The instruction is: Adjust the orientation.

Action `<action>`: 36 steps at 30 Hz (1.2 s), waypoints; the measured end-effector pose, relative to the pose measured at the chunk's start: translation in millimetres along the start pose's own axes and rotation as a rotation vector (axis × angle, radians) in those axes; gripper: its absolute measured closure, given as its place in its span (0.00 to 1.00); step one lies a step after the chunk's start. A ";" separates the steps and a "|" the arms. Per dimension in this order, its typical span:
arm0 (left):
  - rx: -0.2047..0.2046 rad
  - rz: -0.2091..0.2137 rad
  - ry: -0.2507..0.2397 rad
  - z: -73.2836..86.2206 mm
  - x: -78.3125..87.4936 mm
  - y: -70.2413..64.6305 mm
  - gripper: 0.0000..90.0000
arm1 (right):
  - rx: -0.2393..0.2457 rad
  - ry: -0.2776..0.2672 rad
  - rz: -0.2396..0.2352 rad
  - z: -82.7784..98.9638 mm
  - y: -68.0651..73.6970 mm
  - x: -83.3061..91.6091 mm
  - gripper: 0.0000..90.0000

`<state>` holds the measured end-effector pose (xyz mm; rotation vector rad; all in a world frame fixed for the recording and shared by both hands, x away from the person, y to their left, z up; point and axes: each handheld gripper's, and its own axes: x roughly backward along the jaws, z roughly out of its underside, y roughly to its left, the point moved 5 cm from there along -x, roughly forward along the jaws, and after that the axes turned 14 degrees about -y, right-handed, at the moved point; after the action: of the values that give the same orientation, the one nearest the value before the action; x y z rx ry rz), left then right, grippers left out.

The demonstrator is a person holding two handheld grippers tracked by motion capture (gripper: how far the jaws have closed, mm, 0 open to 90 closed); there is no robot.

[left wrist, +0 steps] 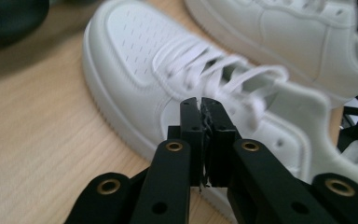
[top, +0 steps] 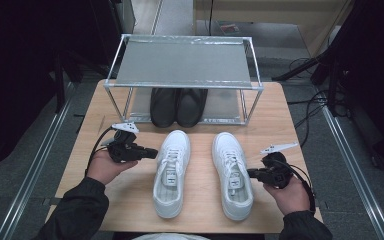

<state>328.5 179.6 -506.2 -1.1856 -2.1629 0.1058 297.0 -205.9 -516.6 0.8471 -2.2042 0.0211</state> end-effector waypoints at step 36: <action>0.071 0.103 0.135 31.5 -39.5 -23.3 0.99 | 0.099 0.008 -0.025 -30.9 23.4 -38.0 1.00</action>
<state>308.0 142.6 -542.3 -1.2275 -1.9664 0.1416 322.2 -157.9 -514.2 0.9274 -2.1997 0.1216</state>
